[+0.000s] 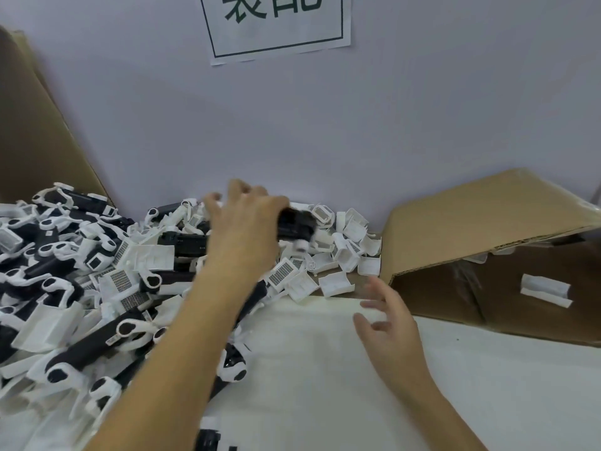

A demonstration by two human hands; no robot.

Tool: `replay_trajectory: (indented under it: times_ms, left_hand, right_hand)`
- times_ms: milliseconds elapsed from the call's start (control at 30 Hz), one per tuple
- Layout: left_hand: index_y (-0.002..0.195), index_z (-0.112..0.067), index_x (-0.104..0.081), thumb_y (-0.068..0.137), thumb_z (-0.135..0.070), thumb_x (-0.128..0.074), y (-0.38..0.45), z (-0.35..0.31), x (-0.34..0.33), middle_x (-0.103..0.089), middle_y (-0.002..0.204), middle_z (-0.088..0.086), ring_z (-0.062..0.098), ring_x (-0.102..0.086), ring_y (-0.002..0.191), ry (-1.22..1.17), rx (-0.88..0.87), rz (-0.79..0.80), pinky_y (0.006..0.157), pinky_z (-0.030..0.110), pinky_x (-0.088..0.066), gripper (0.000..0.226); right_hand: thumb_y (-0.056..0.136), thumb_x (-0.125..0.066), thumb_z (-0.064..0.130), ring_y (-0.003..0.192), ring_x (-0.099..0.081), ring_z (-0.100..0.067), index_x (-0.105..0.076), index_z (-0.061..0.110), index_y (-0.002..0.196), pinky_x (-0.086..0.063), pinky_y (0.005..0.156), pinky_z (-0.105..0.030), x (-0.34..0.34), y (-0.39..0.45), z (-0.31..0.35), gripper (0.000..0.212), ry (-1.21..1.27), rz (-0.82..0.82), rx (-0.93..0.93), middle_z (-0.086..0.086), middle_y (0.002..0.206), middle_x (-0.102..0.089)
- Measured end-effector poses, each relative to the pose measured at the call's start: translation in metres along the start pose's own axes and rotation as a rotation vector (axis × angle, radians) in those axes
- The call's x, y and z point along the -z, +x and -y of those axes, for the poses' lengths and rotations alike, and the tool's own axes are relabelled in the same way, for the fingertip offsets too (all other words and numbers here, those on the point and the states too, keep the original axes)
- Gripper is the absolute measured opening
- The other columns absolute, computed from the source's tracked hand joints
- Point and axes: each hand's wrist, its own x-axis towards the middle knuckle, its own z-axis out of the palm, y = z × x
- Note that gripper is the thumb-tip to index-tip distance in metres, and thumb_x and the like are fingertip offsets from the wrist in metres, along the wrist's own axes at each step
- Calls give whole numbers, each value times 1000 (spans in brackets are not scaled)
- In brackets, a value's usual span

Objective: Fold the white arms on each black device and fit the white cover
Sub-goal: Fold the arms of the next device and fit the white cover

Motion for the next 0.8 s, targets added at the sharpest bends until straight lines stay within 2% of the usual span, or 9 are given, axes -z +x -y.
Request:
replay_trajectory:
  times_ms: [167, 233, 333, 400, 500, 567, 633, 700, 800]
  left_hand:
    - [123, -40, -60, 81, 2, -55, -35, -57, -38, -60, 125, -13, 20, -31, 129, -45, -213, 135, 99, 46, -16, 60]
    - [120, -41, -61, 79, 0, -59, -46, -67, -51, -61, 122, -13, 19, -31, 130, -89, -283, 155, 102, 47, -12, 58]
    - [122, -38, -64, 76, 0, -63, -56, -72, -70, -55, 132, -10, 20, -31, 135, -152, -310, 89, 108, 43, -7, 60]
    - [124, -27, -64, 71, 6, -65, -63, -77, -82, -53, 132, 1, 25, -39, 130, -341, -173, -109, 106, 39, -20, 62]
    - [94, -18, -59, 78, -1, -62, -79, -91, -97, -56, 96, -6, 13, -50, 91, -820, 210, -360, 82, 20, -37, 24]
    - [77, -20, -57, 86, -18, -57, -80, -97, -104, -61, 71, -8, 8, -56, 69, -1108, 439, -244, 64, 15, -41, 10]
    - [74, -17, -66, 96, -28, -59, -78, -96, -112, -68, 66, -8, 4, -61, 62, -1288, 521, -14, 60, 17, -45, 26]
    - [82, -13, -74, 100, -30, -59, -77, -91, -114, -74, 73, -5, 5, -66, 69, -1469, 547, 144, 63, 18, -49, 29]
    - [92, -13, -78, 98, -27, -61, -78, -83, -116, -78, 87, 0, 8, -73, 84, -1650, 599, 195, 71, 17, -51, 23]
  right_hand:
    - [77, -82, 36, 137, -38, 0, -21, 29, 156, -40, 101, -15, 2, 1, -7, 99, -97, 103, 147, 19, 154, -32]
    - [78, -82, 33, 132, -44, 1, -33, 28, 152, -40, 101, -12, 2, 4, -10, 89, -95, 121, 173, 18, 144, -44]
    - [73, -86, 20, 108, -59, 2, -56, 42, 120, -43, 84, -5, 1, 9, -12, 60, -164, 23, 213, 20, 115, -58]
    - [71, -87, 18, 102, -60, 3, -57, 49, 110, -44, 80, -6, 2, 11, -12, 59, -155, -58, 187, 23, 106, -61]
    - [71, -81, 36, 92, -63, -3, -63, 47, 106, -48, 72, -11, 3, 12, -13, 41, -56, -140, 100, 19, 96, -65]
    - [70, -76, 46, 86, -64, -7, -68, 38, 105, -47, 67, -12, 5, 12, -13, 37, -27, -152, 86, 13, 90, -67]
    - [71, -75, 49, 85, -65, -7, -68, 40, 104, -46, 66, -11, 4, 11, -11, 35, -29, -136, 99, 13, 89, -67]
    - [71, -74, 49, 93, -64, -5, -63, 49, 107, -48, 72, -11, 1, 9, -6, 38, -68, -99, 134, 18, 97, -65]
    - [73, -73, 50, 101, -61, -3, -56, 52, 117, -47, 78, -11, -2, 6, -4, 47, -155, -30, 177, 24, 106, -60]
